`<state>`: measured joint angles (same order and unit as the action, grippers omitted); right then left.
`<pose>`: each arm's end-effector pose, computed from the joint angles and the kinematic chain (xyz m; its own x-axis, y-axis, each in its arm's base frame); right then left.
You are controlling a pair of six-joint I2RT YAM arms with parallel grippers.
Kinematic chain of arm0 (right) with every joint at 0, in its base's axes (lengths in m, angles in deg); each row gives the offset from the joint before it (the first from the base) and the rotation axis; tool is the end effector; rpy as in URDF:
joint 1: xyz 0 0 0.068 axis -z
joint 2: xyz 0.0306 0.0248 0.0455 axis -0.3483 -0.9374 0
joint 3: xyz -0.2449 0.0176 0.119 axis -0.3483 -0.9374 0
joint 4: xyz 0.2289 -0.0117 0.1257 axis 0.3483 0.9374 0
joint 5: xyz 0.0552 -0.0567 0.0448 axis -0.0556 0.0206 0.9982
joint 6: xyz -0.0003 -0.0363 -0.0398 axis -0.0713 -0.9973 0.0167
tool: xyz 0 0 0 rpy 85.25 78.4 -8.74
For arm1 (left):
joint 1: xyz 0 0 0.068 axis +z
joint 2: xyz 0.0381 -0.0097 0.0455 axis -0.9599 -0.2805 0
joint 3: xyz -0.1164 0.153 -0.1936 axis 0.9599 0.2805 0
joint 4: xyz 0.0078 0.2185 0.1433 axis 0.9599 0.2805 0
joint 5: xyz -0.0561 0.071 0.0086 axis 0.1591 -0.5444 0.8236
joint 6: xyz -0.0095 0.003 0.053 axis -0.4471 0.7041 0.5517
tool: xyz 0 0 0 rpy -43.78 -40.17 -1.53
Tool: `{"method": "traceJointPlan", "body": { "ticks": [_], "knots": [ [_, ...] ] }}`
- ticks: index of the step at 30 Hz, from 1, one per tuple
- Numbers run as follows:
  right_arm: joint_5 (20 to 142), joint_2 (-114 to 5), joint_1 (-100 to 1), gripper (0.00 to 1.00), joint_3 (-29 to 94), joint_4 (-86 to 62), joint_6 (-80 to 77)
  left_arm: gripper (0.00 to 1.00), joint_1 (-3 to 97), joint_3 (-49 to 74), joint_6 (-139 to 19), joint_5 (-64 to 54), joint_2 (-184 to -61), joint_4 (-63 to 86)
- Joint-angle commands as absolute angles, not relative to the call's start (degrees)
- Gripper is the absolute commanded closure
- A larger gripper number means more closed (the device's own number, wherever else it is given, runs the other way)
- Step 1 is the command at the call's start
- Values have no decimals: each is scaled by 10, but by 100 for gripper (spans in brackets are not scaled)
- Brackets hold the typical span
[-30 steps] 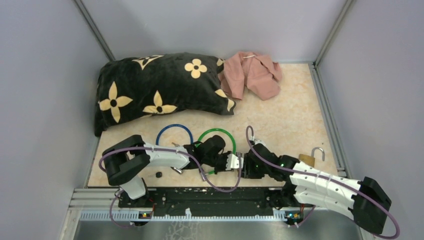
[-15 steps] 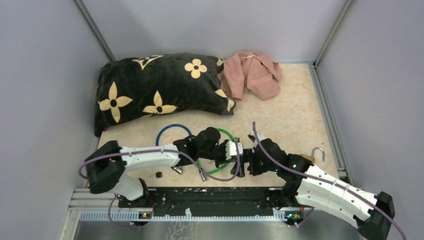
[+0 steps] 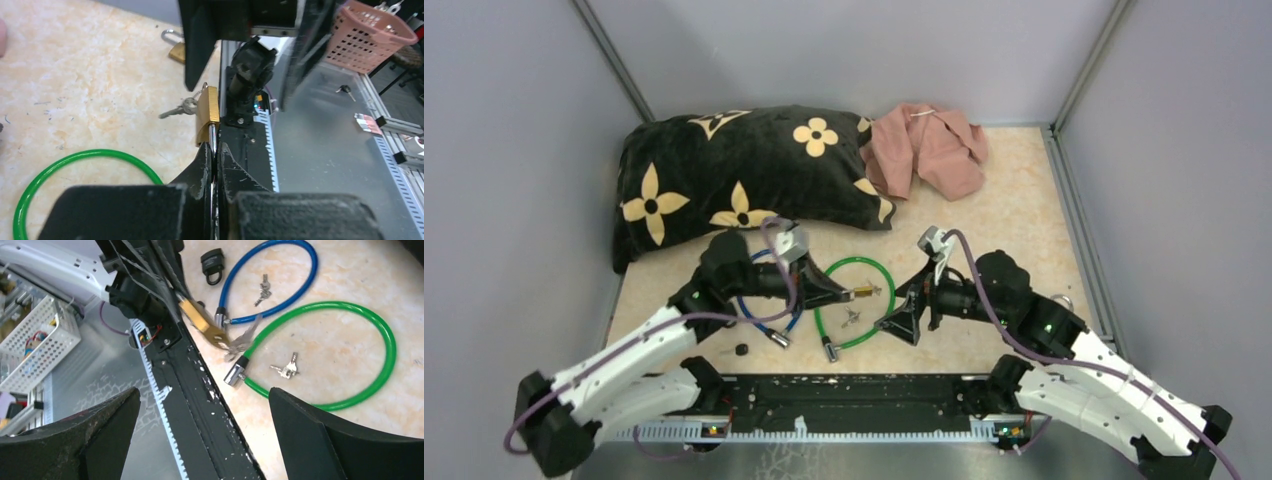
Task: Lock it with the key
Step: Lock the lock.
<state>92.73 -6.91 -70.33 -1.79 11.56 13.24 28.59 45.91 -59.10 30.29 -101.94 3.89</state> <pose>0.0803 0.1135 0.3200 -0.5130 -0.0709 -0.8554 -0.7915 0.4248 0.4395 0.1368 -0.1725 0.3074 -0.2610 0.0719 -0.9626 0.9652 0.0378 -0.2589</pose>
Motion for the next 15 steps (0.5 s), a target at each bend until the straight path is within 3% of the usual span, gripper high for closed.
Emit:
{"method": "traceJointPlan", "body": {
  "ticks": [1, 8, 15],
  "knots": [
    [1023, -111, -701, 2, 6, 24, 62, 100, 328, 517, -664, 369, -902, -44],
    [1074, -168, -700, 4, 42, -62, 44, 100, 400, 542, -665, 382, -798, 4],
    [1124, -248, -700, 12, 70, -142, 16, 100, 429, 502, -622, 428, -803, 51]
  ]
}}
